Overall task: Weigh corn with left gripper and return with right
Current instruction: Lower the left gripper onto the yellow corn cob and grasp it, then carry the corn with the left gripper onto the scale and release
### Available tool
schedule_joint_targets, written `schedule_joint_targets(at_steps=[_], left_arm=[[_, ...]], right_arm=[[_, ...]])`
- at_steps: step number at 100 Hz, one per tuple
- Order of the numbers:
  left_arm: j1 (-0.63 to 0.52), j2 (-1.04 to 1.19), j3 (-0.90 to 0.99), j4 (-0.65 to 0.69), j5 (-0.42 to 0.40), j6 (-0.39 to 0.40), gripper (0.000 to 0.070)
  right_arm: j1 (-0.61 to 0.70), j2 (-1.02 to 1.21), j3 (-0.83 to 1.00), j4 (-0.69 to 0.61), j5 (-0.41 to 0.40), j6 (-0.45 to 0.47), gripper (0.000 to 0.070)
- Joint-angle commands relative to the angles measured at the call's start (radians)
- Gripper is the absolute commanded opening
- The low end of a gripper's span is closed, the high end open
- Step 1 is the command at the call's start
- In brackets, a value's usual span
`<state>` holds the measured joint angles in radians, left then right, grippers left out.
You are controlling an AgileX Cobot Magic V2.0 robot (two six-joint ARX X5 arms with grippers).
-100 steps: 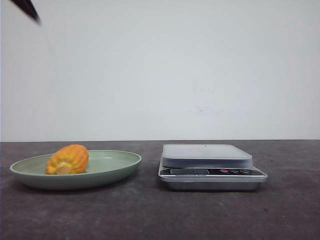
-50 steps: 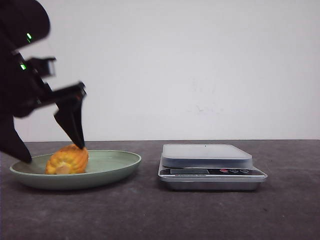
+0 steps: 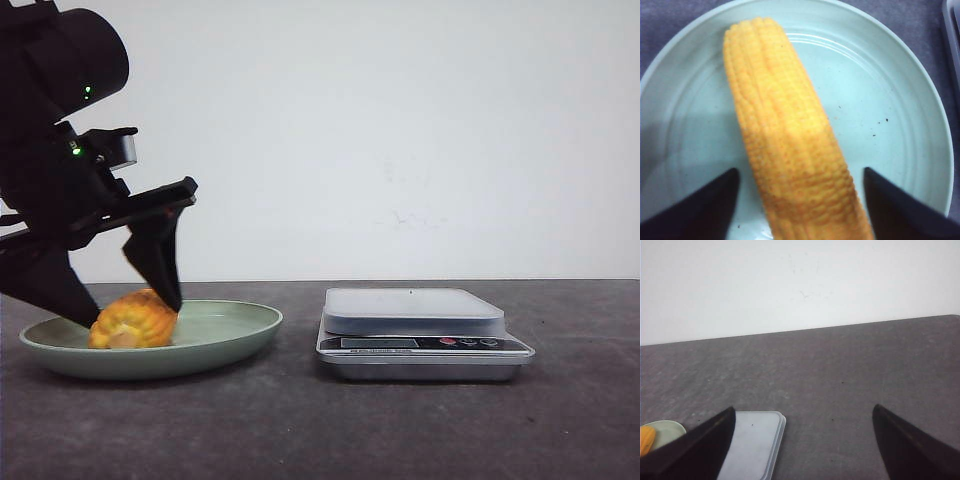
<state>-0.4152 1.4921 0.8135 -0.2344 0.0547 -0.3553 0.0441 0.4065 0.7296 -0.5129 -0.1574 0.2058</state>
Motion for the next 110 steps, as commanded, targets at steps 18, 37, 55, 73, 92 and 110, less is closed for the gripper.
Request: schedule_joint_targets(at_steps=[18, 37, 55, 73, 92, 110], left_arm=[[-0.012, 0.014, 0.014, 0.015, -0.003, 0.006, 0.0003], [-0.027, -0.064, 0.066, -0.057, -0.002, 0.009, 0.0003], [-0.09, -0.18, 0.202, -0.19, 0.024, 0.027, 0.0004], [-0.222, -0.101, 0.41, -0.243, 0.021, 0.033, 0.0005], [-0.315, 0.119, 0.607, -0.248, 0.004, 0.032, 0.0004], [-0.36, 0.322, 0.734, -0.245, -0.007, 0.033, 0.0004]], right_arm=[[0.002, 0.004, 0.013, 0.008, 0.003, -0.01, 0.0551], [0.002, 0.004, 0.013, 0.008, 0.004, -0.012, 0.0551], [0.002, 0.004, 0.013, 0.007, 0.004, -0.011, 0.0551], [0.002, 0.004, 0.013, 0.006, 0.002, -0.01, 0.055], [0.002, 0.004, 0.013, 0.006, 0.0, -0.008, 0.0551], [0.002, 0.004, 0.013, 0.006, 0.0, -0.008, 0.0551]])
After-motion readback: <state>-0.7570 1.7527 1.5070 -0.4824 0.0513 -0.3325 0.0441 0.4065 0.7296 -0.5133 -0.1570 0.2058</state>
